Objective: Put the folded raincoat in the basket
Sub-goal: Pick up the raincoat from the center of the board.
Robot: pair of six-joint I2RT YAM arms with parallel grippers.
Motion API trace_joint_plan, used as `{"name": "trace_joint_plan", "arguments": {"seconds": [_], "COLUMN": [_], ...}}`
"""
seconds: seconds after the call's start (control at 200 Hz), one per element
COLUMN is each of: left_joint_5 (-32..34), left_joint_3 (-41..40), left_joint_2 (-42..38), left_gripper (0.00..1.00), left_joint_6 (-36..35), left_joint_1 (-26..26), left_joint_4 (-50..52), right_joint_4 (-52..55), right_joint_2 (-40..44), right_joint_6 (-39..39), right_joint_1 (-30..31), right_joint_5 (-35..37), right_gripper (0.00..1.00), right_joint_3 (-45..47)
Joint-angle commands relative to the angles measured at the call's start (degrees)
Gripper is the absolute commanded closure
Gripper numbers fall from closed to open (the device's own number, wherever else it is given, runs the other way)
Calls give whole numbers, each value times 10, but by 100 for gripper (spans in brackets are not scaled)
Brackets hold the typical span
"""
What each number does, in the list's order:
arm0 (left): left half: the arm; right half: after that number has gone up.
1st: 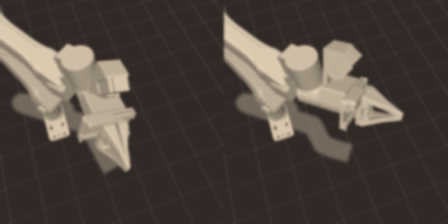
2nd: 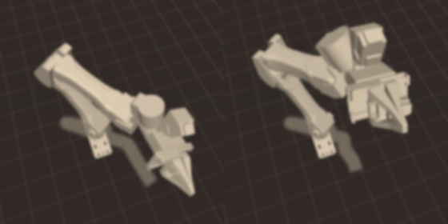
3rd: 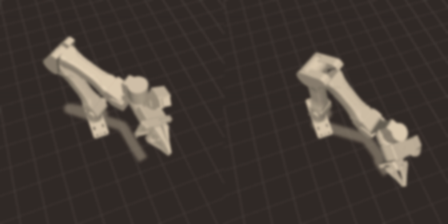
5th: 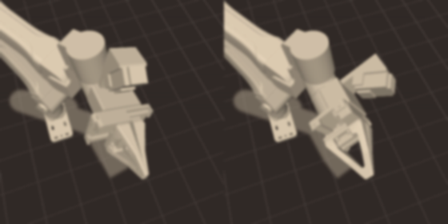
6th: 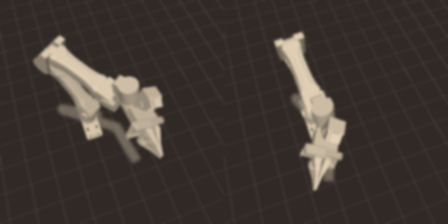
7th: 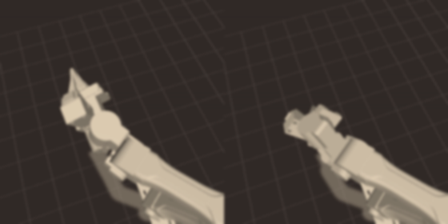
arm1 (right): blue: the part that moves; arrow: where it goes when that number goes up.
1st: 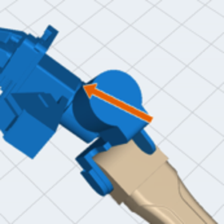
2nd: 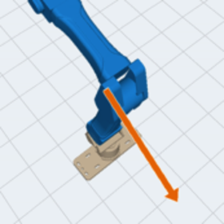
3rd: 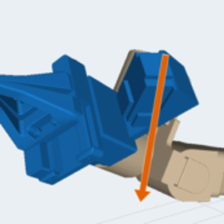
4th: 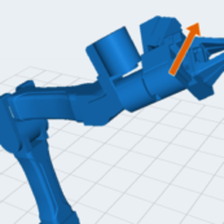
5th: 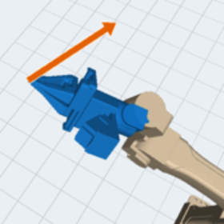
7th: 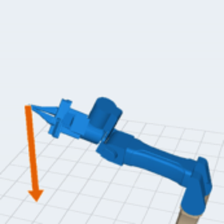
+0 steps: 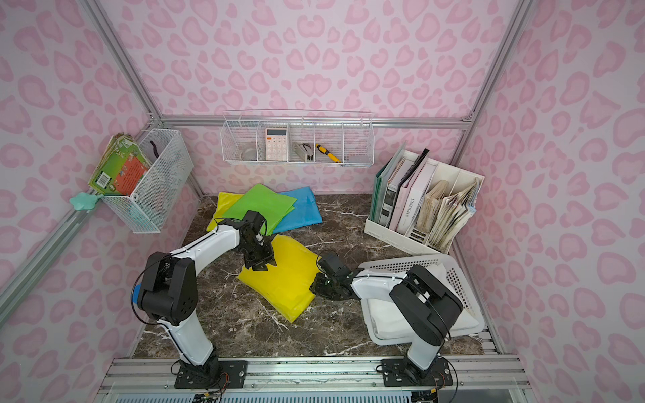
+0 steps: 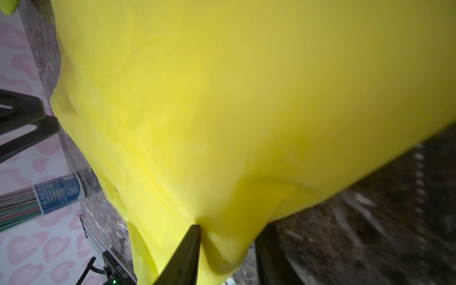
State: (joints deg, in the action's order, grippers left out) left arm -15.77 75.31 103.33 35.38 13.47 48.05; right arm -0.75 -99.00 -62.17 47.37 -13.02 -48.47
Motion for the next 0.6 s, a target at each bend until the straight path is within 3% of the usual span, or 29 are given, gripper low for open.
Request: {"name": "trace_joint_plan", "arguments": {"seconds": [0.0, 0.11, 0.235, 0.4, 0.595], "left_joint_5": [9, 12, 15, 10, 7], "left_joint_3": [7, 6, -3, -31, -78], "left_joint_2": [-13, -25, -41, -62, -88], "left_gripper": [58, 57, 57, 56, 53], "left_joint_6": [-13, -17, -19, -15, -15], "left_joint_1": [-7, -15, -18, -18, -18], "left_joint_4": [26, 36, 40, 33, 16], "right_joint_4": [63, 114, 194, 267, 267], "right_joint_2": [-18, -51, -91, -126, -129], "right_joint_6": [55, 137, 247, 365, 445], "right_joint_1": [-15, -52, -76, -78, -83], "right_joint_5": [24, 23, 54, 129, 128], "right_gripper": [72, 87, 92, 90, 84], "right_joint_3": [-24, -64, -131, -208, -234]}}
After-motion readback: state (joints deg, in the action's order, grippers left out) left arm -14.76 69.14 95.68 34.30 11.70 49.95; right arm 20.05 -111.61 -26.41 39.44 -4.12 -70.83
